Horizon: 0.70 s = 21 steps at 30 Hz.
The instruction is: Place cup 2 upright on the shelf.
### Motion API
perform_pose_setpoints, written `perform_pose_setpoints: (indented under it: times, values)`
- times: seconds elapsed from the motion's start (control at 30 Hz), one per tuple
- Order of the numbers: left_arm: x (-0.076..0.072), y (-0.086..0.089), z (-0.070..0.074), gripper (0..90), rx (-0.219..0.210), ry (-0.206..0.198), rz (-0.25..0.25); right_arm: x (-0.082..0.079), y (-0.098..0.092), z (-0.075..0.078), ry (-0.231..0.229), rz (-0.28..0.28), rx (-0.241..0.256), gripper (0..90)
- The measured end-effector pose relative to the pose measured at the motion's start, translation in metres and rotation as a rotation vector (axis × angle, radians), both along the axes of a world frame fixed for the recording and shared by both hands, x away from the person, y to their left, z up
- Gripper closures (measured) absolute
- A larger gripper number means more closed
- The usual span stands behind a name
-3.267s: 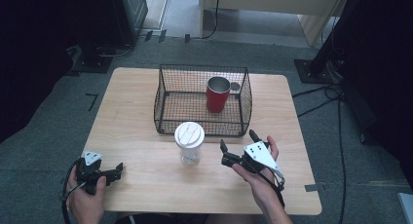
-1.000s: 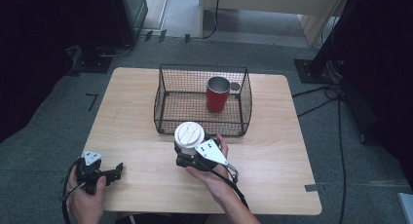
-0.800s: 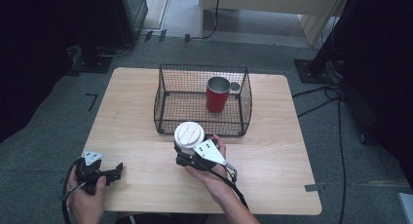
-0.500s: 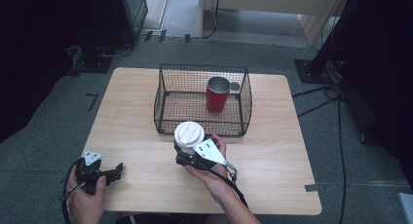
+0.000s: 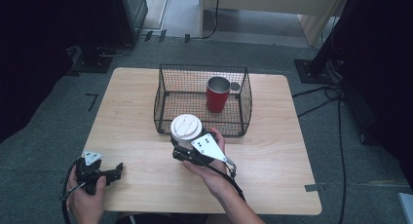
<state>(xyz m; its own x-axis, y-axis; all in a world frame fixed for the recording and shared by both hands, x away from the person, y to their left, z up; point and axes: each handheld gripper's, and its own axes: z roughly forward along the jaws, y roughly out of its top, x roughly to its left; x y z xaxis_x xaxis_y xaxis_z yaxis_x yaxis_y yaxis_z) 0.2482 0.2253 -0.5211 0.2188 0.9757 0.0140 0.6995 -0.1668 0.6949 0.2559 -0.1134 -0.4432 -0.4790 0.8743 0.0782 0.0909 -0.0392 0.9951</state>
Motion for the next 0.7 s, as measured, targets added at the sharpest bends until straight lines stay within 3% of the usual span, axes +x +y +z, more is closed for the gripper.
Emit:
perform_pose_setpoints:
  times: [0.7]
  values:
    - [0.000, 0.000, 0.000, 0.0, 0.001, 0.004, -0.007, 0.040, 0.012, 0.060, -0.149, -0.058, 0.043, 16.0]
